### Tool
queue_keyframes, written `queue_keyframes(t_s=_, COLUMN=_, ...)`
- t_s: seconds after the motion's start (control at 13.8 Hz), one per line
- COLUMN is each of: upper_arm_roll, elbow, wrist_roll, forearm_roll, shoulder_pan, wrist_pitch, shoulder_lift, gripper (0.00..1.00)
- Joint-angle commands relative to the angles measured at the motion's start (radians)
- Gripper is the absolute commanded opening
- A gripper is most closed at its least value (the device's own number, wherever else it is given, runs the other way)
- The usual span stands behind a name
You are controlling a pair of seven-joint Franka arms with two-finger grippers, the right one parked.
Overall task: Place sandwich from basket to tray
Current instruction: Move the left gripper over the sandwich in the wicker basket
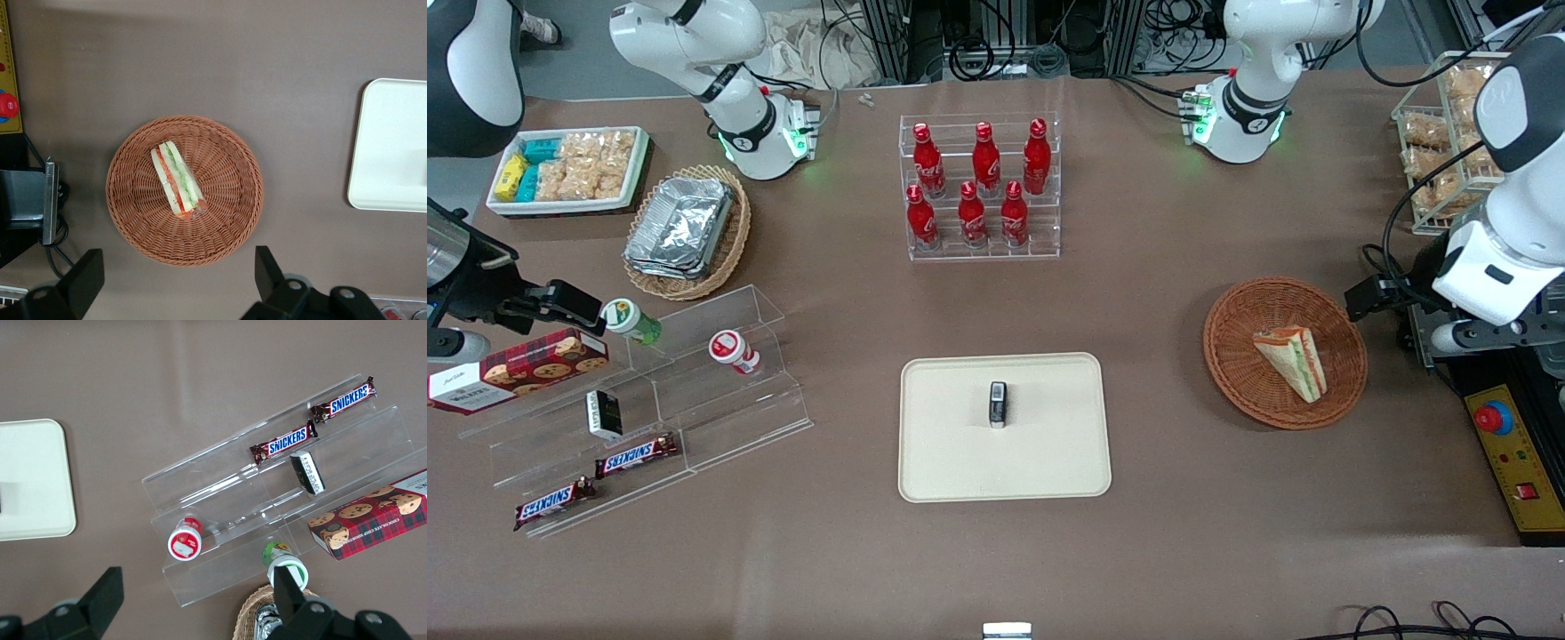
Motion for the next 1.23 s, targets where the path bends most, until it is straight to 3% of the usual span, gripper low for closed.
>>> queue_keyframes(t_s=0.0, upper_arm_roll=-0.011, elbow=0.036, wrist_roll=0.012, forearm_roll=-0.011, shoulder_pan=0.015, wrist_pitch=-0.027, shoulder_lift=0.030, gripper=1.00)
queue_keyframes(t_s=0.43, upper_arm_roll=0.006, elbow=0.048, wrist_roll=-0.011, forearm_roll=-0.023, shoulder_pan=0.029, wrist_pitch=-0.029, shoulder_lift=0.050, gripper=1.00)
queue_keyframes(t_s=0.87, upper_arm_roll=0.006, elbow=-0.049, wrist_roll=-0.096, forearm_roll=-0.029, shoulder_pan=0.052, wrist_pitch=0.051, shoulder_lift=0.038, gripper=1.00)
queue_keyframes(t_s=1.16, upper_arm_roll=0.006, elbow=-0.234, wrist_roll=-0.278, forearm_roll=-0.029, shoulder_pan=0.052, wrist_pitch=0.279, shoulder_lift=0.013, gripper=1.00)
